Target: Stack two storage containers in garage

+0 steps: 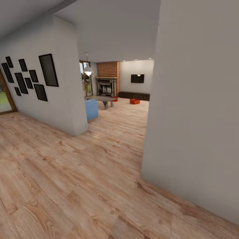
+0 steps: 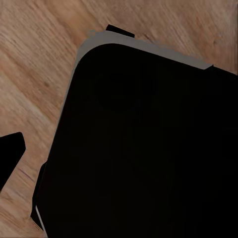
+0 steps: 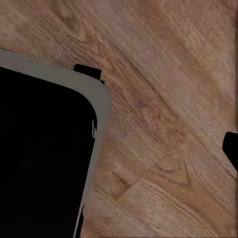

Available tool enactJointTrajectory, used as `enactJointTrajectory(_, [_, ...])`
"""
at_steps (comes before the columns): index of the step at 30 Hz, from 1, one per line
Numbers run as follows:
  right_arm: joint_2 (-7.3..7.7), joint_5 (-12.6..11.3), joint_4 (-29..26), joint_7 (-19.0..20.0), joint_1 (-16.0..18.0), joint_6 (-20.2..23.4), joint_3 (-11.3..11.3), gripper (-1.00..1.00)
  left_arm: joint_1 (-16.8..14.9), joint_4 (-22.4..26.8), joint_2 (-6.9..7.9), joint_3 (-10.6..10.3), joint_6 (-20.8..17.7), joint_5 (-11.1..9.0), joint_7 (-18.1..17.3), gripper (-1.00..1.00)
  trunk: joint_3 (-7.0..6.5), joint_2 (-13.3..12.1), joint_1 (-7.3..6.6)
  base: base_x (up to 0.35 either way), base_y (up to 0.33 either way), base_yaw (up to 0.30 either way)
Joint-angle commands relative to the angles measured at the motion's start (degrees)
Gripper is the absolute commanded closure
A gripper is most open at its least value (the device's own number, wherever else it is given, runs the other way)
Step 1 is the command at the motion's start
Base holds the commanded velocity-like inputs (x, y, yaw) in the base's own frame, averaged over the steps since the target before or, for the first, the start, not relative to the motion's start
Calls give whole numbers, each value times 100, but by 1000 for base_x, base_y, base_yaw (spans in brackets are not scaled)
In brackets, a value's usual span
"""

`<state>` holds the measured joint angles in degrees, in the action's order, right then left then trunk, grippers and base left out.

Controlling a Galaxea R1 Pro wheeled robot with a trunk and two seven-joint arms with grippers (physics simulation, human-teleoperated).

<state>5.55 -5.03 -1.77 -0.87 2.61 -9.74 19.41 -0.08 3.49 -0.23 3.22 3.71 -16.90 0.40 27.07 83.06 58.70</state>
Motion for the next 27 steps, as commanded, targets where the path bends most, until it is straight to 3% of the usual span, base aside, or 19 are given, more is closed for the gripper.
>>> enactJointTrajectory(1, [2,-50,2,-9,2,-17,52,-100,1,3,-2,30,16,-7,4,-100,5,2,3,326,0,1])
enactJointTrajectory(19, [1,-34,2,56,2,14,69,-100,-1,3,-3,32,60,-7,4,-100,5,2,3,326,0,2])
enactJointTrajectory(27, [3,-92,2,3,2,-10,29,-100,1,3,-3,30,59,-7,4,-100,5,2,3,326,0,227])
